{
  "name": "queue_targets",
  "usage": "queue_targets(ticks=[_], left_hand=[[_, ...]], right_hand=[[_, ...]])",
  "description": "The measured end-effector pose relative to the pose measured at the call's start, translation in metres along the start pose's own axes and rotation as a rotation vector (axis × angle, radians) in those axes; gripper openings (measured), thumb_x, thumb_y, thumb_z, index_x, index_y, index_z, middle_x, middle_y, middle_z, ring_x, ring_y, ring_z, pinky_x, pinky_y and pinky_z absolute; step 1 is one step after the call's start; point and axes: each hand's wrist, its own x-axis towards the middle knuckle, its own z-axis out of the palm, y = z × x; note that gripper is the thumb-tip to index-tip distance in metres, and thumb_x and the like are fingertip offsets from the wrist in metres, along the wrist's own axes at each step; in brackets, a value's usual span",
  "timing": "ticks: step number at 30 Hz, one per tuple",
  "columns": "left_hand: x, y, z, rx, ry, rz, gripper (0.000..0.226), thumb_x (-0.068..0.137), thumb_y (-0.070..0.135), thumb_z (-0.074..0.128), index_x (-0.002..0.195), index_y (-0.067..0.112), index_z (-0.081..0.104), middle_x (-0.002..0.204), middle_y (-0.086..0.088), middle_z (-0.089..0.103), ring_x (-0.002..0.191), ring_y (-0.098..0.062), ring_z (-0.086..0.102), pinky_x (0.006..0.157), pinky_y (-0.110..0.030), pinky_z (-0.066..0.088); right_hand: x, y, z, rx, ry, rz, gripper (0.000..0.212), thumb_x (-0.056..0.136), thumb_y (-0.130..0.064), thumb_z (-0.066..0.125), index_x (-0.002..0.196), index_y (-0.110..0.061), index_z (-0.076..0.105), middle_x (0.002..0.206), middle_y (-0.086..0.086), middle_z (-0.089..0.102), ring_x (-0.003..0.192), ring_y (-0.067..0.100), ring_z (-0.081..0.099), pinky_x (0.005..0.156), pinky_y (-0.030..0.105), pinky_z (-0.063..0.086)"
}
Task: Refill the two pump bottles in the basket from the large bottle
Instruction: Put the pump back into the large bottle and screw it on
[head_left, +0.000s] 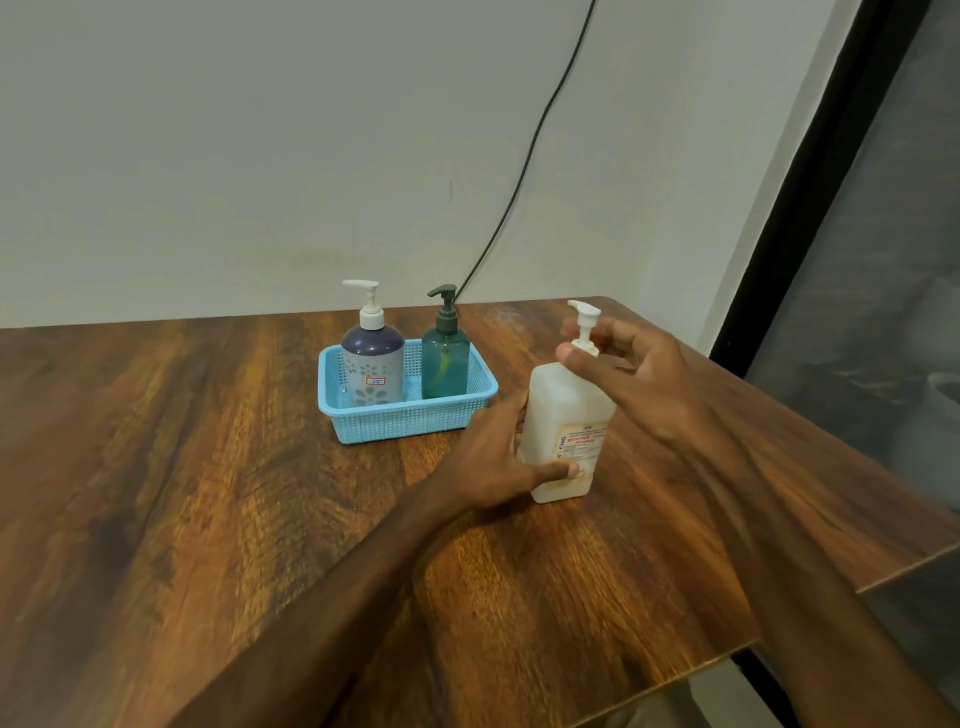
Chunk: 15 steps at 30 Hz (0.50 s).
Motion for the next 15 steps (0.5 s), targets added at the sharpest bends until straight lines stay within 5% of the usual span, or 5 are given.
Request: queue_targets(ticks=[2, 8, 13, 15], left_hand=[[0.001, 0.000, 0.000, 0.004, 0.003, 0.013, 0.080, 0.076, 0.039, 0.088, 0.141, 0.025, 0.044, 0.141, 0.005, 0.061, 0.126, -0.011, 0.060, 0.081, -0.006, 0.046], [0.000, 0.000, 0.000, -0.005, -0.002, 0.012, 0.082, 0.076, 0.042, 0.088, 0.142, 0.025, 0.044, 0.141, 0.006, 0.061, 0.125, -0.011, 0.060, 0.093, -0.019, 0.052], [-0.002, 0.002, -0.001, 0.002, 0.003, 0.018, 0.077, 0.077, 0.039, 0.087, 0.140, 0.024, 0.045, 0.141, 0.006, 0.061, 0.123, -0.006, 0.058, 0.076, -0.003, 0.045], [-0.002, 0.001, -0.002, 0.000, 0.008, 0.020, 0.078, 0.078, 0.039, 0.087, 0.141, 0.023, 0.045, 0.141, 0.005, 0.060, 0.122, -0.005, 0.058, 0.074, -0.001, 0.045]], right_hand=[[-0.001, 0.001, -0.009, 0.026, -0.052, -0.038, 0.032, 0.085, -0.032, 0.075, 0.115, -0.022, 0.071, 0.111, -0.008, 0.072, 0.104, 0.012, 0.068, 0.093, 0.045, 0.054], [0.001, 0.001, 0.012, -0.090, 0.241, -0.030, 0.050, 0.060, -0.047, 0.089, 0.096, -0.020, 0.065, 0.089, -0.010, 0.069, 0.080, 0.007, 0.065, 0.067, 0.021, 0.057], [0.001, -0.003, -0.010, 0.086, -0.097, -0.004, 0.030, 0.084, -0.027, 0.076, 0.113, -0.018, 0.071, 0.112, -0.008, 0.072, 0.103, 0.011, 0.068, 0.091, 0.038, 0.057], [0.000, -0.001, -0.007, 0.090, -0.029, -0.012, 0.032, 0.079, -0.025, 0.080, 0.107, -0.014, 0.073, 0.106, -0.006, 0.074, 0.098, 0.013, 0.070, 0.084, 0.033, 0.059]])
